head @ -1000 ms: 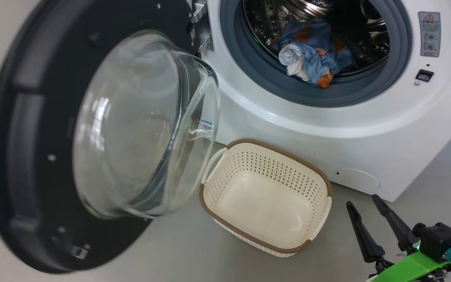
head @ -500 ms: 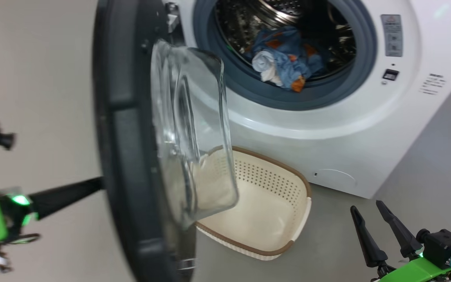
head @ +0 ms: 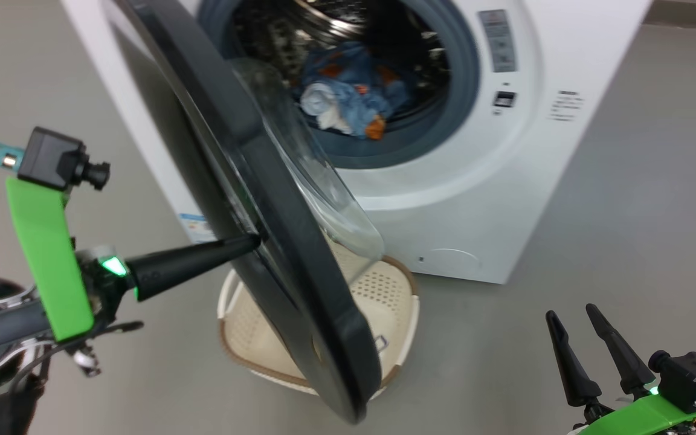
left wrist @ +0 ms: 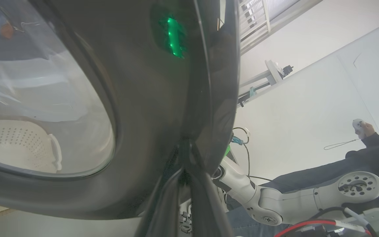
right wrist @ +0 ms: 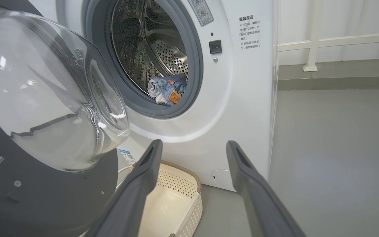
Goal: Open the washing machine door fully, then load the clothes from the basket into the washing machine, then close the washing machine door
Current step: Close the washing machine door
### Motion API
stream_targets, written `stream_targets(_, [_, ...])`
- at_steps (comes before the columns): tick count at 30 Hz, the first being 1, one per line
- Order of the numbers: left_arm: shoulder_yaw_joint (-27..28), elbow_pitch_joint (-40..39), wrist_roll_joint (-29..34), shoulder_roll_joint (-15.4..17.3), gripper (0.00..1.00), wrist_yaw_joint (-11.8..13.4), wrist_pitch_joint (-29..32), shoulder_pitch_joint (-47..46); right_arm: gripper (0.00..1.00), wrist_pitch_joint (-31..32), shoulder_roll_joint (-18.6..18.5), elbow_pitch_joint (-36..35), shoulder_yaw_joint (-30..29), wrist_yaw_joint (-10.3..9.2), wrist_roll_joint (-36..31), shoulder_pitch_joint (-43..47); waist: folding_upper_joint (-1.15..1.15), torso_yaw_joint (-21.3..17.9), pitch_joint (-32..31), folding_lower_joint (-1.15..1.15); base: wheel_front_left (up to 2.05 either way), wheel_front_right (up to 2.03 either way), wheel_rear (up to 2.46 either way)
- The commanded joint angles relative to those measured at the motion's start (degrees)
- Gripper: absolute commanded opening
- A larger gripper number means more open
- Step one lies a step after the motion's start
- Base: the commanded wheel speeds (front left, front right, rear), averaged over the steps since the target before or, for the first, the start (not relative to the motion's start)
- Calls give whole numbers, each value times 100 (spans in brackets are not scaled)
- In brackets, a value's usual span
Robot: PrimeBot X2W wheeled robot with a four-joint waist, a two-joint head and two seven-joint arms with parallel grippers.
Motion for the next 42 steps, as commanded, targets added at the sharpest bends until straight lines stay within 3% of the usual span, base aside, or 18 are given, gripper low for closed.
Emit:
stream_targets(1, [206, -73, 156, 96, 0, -42, -104, -336, 100, -27, -42, -157, 96, 9, -70, 22, 0, -423, 18, 0, 0, 0, 0])
stream_targets(8, [272, 121, 446, -123, 0, -42, -576, -515, 100, -27, 20, -169, 93, 9, -75, 1, 0, -981, 65, 0, 0, 0, 0])
stream_targets(14, [274, 351, 603, -170, 0, -42, -986, -655, 100, -27, 30, -172, 74, 9, -73, -28, 0, -1183, 85, 0, 0, 0, 0])
stream_targets(23, [240, 359, 657, 105, 0, -42, -1256, -404, 100, -27, 55, -168, 25, 9, -85, -15, 0, -1072, 56, 0, 0, 0, 0])
stream_targets(31, [295, 134, 862, 605, 0, -42, -1920, 611, 100, -27, 39, -146, 103, 9, -81, -62, 0, -804, -9, 0, 0, 0, 0])
stream_targets(32, [293, 118, 891, 637, 3, -42, -2044, 733, 100, -27, 31, -142, 97, 9, -77, -63, 0, -768, -22, 0, 0, 0, 0])
stream_targets(34, [288, 80, 993, 726, 31, -42, -2330, 962, 100, -27, 24, -135, 95, 9, -73, -59, 0, -732, -41, 0, 0, 0, 0])
stream_targets(36, [245, 69, 1110, 816, 49, -42, -2669, 1209, 100, -27, 15, -134, 83, 9, -68, -53, 0, -701, -57, 0, 0, 0, 0])
stream_targets(37, [216, 76, 1184, 865, 73, -42, -2862, 1330, 100, -27, 11, -133, 77, 9, -64, -49, 0, -692, -67, 0, 0, 0, 0])
stream_targets(38, [167, 88, 1260, 918, 85, -42, -3060, 1447, 100, -27, 3, -131, 73, 9, -58, -42, 0, -687, -82, 0, 0, 0, 0])
stream_targets(40, [68, 139, 1413, 1008, 100, -42, -3532, 1678, 100, -27, -18, -135, 61, 9, -50, -25, 0, -688, -105, 0, 0, 0, 0])
stream_targets(42, [-51, 210, 1537, 1087, 100, -42, -4031, 1888, 100, -27, -36, -139, 33, 9, -44, 0, 0, -701, -124, 0, 0, 0, 0])
